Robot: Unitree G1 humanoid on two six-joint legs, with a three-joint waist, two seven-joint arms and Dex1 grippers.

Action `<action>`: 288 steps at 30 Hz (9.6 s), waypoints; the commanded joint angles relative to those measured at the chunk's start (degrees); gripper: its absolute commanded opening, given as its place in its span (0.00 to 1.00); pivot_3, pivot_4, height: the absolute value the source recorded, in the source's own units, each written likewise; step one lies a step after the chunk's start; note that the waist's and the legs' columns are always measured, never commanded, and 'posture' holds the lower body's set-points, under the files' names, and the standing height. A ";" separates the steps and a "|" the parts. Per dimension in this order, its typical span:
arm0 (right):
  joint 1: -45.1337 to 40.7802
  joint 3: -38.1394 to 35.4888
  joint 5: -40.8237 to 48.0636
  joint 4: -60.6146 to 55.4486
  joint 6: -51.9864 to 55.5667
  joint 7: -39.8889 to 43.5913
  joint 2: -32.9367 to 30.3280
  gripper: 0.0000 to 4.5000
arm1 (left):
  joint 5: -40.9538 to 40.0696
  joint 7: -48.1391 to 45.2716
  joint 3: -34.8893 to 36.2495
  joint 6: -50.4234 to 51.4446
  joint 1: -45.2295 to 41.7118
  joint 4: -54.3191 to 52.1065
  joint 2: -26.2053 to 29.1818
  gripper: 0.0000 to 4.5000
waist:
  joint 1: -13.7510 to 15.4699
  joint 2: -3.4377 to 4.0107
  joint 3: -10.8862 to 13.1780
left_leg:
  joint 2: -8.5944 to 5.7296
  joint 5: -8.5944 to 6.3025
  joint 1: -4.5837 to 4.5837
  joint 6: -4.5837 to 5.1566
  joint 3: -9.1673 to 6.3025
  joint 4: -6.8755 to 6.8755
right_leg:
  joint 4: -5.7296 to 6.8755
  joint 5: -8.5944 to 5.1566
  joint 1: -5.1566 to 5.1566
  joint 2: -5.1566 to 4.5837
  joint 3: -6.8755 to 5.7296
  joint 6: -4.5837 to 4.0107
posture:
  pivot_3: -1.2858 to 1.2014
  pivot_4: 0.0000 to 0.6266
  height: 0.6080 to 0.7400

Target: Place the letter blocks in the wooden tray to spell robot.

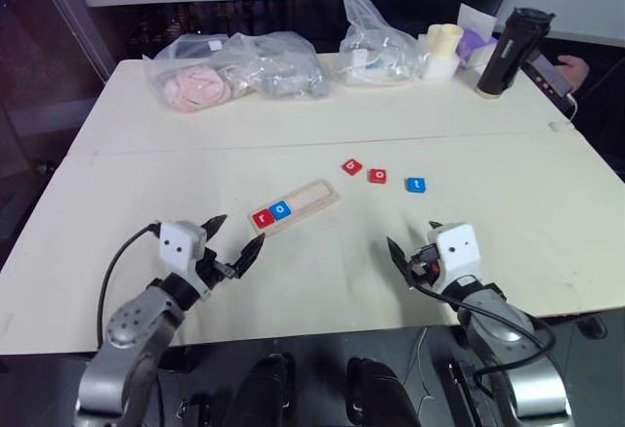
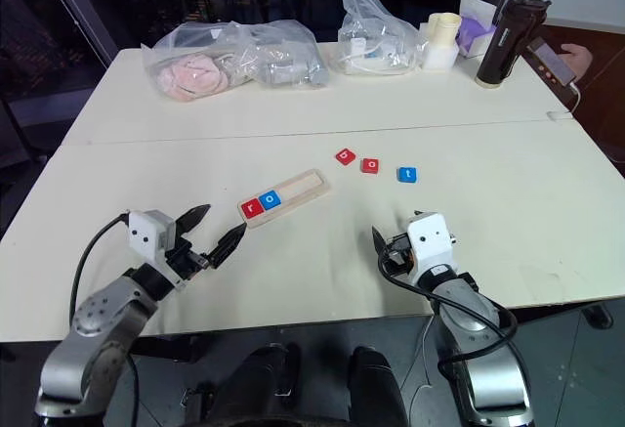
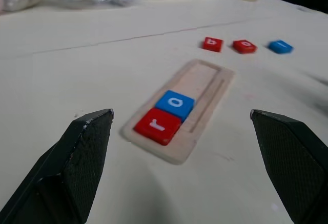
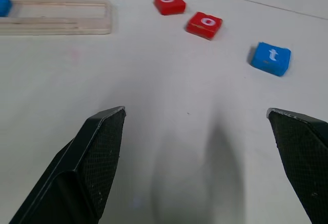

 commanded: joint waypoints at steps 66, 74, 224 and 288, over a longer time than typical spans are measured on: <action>-7.92 -1.83 8.24 -6.20 4.21 3.47 -5.46 1.00 | 19.43 -32.90 -11.55 -23.87 -31.93 57.38 0.25 0.70 | 0.13 -0.04 -0.04 | -0.01 0.07 0.02 0.21 -0.02 0.91 | 0.66 0.18 0.19 -0.17 -0.04 0.12 | 0.52 0.24 0.98; -8.05 -2.61 8.21 -5.86 4.25 4.18 -6.20 1.00 | 19.39 -36.06 -12.92 -23.56 -32.45 55.38 0.32 0.70 | 0.11 -0.04 -0.04 | -0.01 0.01 0.01 0.11 -0.02 0.90 | 0.64 0.17 0.19 -0.17 -0.04 0.12 | 0.52 0.24 0.98; -74.65 8.66 -8.49 89.64 -12.36 24.85 8.49 1.00 | -3.95 -12.04 -3.32 5.52 -14.31 7.61 0.59 0.99 | -3.27 -0.05 0.12 | 0.74 0.44 0.25 -0.27 0.31 -0.01 | 1.10 0.47 -0.55 0.56 -0.36 -0.44 | 0.52 0.24 0.98; -41.94 9.91 -3.55 22.71 -2.41 60.92 -26.70 0.26 | -2.46 -17.45 -5.35 2.08 -18.45 14.57 0.46 1.00 | -0.27 -0.03 0.16 | 0.73 0.40 0.23 -0.27 0.56 0.13 | 0.89 0.35 -0.50 0.42 -0.29 -0.61 | 0.52 0.24 0.98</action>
